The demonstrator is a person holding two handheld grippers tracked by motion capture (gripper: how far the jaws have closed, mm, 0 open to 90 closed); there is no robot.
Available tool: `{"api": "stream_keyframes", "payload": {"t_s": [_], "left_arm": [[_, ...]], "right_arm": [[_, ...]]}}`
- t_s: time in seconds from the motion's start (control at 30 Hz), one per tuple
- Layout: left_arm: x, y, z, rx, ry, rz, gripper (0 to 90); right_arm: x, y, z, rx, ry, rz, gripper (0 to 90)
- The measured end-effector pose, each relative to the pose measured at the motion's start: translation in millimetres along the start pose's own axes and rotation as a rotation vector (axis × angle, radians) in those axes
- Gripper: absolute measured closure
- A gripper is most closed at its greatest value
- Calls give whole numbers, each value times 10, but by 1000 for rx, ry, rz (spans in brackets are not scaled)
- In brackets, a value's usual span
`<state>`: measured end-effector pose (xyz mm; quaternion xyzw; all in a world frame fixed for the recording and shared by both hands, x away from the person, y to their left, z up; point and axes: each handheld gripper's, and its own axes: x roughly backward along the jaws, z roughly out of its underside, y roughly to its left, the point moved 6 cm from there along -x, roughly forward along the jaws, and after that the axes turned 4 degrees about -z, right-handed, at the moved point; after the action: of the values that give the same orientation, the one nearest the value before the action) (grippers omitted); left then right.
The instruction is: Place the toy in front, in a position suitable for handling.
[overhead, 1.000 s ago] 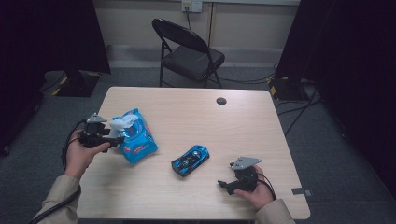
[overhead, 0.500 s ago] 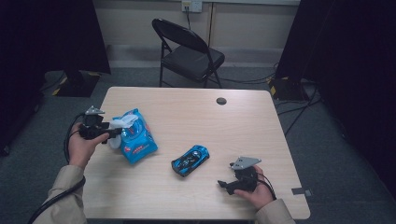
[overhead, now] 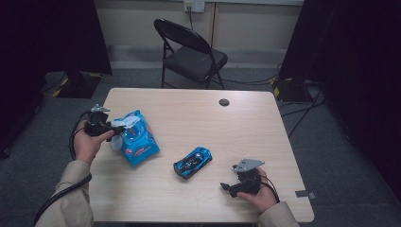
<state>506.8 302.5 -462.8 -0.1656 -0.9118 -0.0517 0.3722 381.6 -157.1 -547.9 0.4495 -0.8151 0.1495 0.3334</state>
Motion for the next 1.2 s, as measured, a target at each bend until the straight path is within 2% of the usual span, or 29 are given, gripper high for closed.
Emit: {"api": "stream_keyframes", "payload": {"t_s": [0.03,0.1,0.17,0.2,0.23,0.33,0.4,0.43,0.57,0.7,0.97,1.2], "left_arm": [[-7,3,-3,0,7,2,509],[-16,4,-16,-10,11,2,594],[-28,-9,-14,7,27,-4,627],[-27,-10,-10,17,45,-13,684],[-24,-20,-14,42,60,-15,751],[-12,-48,-36,54,83,-10,813],[-9,-72,-59,46,89,-12,858],[-3,-71,-67,40,97,-18,867],[39,-71,-139,80,88,-9,885],[53,-72,-166,92,91,-3,889],[72,-68,-175,97,105,0,894],[130,-91,-242,91,95,9,895]], "right_arm": [[0,0,0,0,0,0,130],[0,0,0,-1,0,0,130],[0,0,0,-1,0,0,130],[0,0,0,0,0,0,130],[0,0,0,0,0,-1,130],[0,0,0,0,0,0,130],[0,0,0,0,0,0,129],[0,0,0,0,0,0,129],[0,0,0,0,0,0,129],[0,-1,-1,0,-1,-1,129],[0,-1,0,0,0,-1,129],[0,-1,-1,0,0,-1,129]]}}
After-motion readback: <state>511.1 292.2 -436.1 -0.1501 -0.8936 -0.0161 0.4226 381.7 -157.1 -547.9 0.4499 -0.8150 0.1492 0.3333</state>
